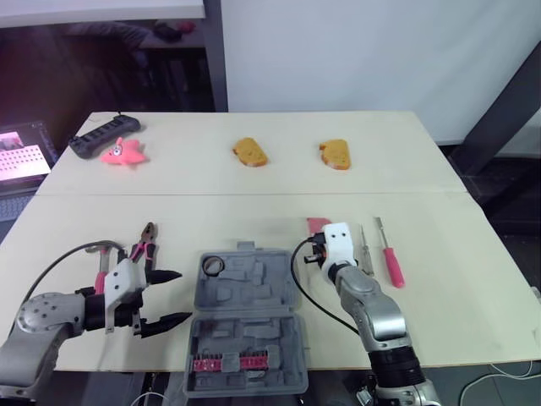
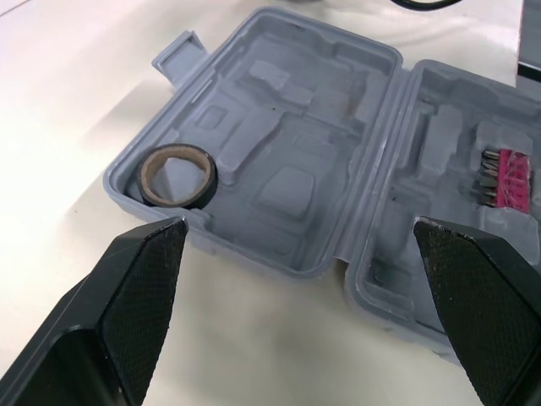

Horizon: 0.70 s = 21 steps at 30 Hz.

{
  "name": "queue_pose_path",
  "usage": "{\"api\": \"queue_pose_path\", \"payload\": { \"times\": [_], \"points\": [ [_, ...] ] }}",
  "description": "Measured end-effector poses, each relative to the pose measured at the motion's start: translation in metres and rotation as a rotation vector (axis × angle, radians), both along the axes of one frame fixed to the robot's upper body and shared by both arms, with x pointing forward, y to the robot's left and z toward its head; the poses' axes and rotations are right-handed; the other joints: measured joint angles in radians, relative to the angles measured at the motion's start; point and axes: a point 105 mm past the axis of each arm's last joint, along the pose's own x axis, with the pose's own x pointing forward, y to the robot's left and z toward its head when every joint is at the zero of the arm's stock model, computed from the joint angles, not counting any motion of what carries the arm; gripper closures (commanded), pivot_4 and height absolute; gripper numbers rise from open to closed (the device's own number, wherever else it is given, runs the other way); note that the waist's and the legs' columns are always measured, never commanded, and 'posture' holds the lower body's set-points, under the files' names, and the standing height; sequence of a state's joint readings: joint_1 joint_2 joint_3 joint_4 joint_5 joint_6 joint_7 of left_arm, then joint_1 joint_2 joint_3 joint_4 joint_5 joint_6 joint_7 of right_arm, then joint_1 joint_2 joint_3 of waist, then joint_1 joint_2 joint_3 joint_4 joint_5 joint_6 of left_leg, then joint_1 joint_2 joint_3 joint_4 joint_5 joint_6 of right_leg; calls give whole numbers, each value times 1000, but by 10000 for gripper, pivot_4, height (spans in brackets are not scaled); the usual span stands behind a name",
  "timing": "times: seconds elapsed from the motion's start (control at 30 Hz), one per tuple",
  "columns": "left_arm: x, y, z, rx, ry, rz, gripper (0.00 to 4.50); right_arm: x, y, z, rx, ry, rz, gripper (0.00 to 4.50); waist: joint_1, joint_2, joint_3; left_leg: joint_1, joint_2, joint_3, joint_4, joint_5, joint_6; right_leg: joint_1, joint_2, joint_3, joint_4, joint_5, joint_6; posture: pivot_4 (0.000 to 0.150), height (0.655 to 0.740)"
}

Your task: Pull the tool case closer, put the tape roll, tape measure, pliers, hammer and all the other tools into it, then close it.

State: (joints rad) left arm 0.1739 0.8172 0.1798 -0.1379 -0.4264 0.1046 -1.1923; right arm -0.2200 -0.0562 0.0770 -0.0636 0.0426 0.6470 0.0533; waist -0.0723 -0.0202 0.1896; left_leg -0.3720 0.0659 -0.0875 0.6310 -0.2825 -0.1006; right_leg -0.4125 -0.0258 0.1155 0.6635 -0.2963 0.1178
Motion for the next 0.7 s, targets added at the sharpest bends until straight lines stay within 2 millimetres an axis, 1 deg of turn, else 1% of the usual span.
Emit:
{"api": "queue_pose_path", "payload": {
  "times": [0.23, 0.33, 0.4, 0.47, 0.6, 0.7],
  "points": [
    [1, 0, 0, 1, -2, 3, 0, 0, 0, 0, 1, -2, 3, 44376, 0, 0, 0, 0, 0, 0, 0, 0, 0, 0, 0, 0, 0, 0, 0, 1500, 7400],
    [0, 0, 0, 1, -1, 0, 0, -5, -2, -1, -1, -2, 16, 44376, 1, 0, 0, 0, 0, 0, 0, 0, 0, 0, 0, 0, 0, 0, 0, 1500, 7400],
    [0, 0, -1, 1, 2, -5, 0, -15, -3, -2, -9, 1, 42, 44376, 3, 0, 0, 0, 0, 0, -1, 0, 0, 0, 0, 0, 0, 0, 0, 1500, 7400],
    [-1, -1, -1, 1, 6, -11, 0, -30, -6, -5, -22, 12, 72, 44376, 4, 0, 0, -1, 0, 0, -1, 0, 0, 0, 0, 0, -1, 0, 0, 1500, 7400],
    [0, -1, -2, -2, 10, -21, 0, -66, -15, -12, -6, 72, 95, 44376, 4, 0, 0, -1, 0, 0, -1, 0, 0, 0, 0, 0, -1, -1, -1, 1500, 7400],
    [-2, -4, -5, -5, 20, -45, 0, -99, -20, -15, 18, 136, 119, 44376, 4, 0, 0, -1, 0, 0, 0, 0, 0, 0, 0, 0, -1, -2, -3, 1500, 7400]
  ]
}}
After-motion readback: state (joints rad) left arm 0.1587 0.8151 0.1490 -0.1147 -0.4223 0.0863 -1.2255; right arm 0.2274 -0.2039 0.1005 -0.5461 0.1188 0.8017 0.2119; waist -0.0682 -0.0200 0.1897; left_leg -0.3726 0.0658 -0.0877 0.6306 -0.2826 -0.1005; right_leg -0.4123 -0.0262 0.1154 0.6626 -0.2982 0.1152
